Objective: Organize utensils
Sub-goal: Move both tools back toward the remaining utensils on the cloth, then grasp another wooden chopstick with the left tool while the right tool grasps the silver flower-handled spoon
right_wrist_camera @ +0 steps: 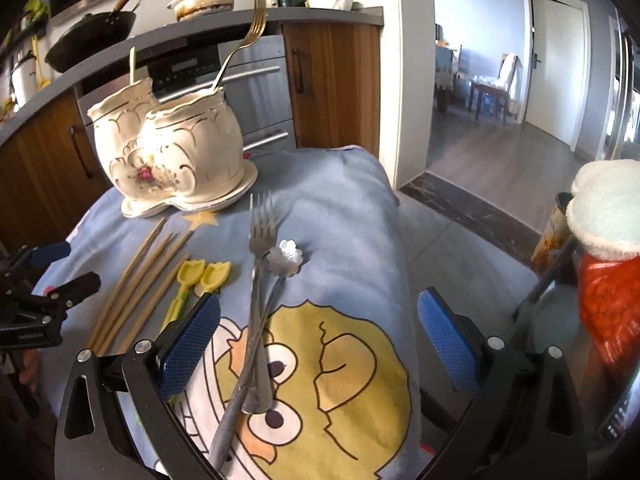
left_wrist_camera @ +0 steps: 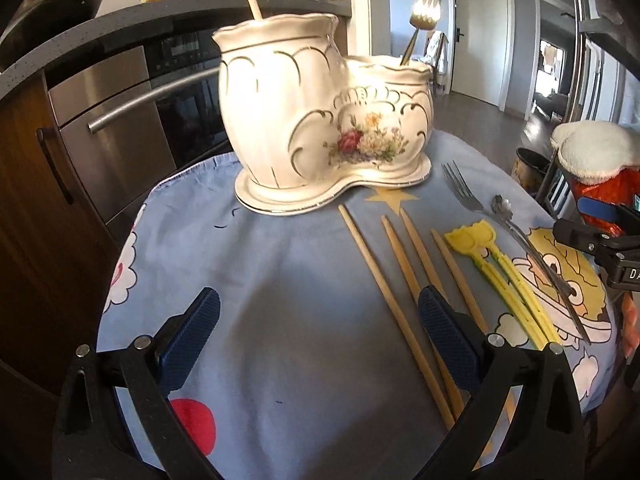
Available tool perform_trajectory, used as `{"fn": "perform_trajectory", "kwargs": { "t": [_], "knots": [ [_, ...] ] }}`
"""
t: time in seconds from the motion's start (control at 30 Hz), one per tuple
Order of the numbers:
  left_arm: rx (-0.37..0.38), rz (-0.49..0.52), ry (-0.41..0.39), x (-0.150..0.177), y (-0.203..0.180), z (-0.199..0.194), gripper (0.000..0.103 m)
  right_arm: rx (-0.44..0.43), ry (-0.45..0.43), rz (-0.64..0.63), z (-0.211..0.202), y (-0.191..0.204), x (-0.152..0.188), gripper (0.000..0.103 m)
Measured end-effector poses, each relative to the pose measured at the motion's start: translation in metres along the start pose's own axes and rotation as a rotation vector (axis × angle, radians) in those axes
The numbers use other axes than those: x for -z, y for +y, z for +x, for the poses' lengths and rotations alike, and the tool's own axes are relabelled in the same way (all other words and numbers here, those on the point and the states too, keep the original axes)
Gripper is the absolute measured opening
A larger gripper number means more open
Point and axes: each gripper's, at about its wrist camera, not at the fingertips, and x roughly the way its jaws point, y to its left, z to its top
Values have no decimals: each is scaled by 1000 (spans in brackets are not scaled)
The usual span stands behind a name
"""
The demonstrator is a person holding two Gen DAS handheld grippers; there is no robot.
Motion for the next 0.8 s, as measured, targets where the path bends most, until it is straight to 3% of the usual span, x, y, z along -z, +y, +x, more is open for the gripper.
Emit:
{"fn": "perform_trajectory", "kwargs": {
  "t": [0.27, 0.33, 0.4, 0.6, 0.67, 0.8],
  "knots": [
    [-23, 36, 66, 1, -7, 11, 98, -19, 46, 7, 10, 1, 1, 95],
    [-27, 35, 78, 2, -7, 13, 97, -25, 55, 9, 11, 2, 1, 88],
    [-25, 31, 85, 2, -7, 14, 90, -19, 68, 8, 14, 2, 0, 71],
    [-23, 50, 74, 2, -9, 14, 80, -48, 110, 14, 25, 7, -6, 33],
    [-28, 79, 65, 3, -14, 12, 72, -59, 119, 8, 27, 11, -8, 30],
    [45, 102, 92, 1, -23, 13, 52, -68, 144, -4, 32, 14, -9, 23]
  ]
}}
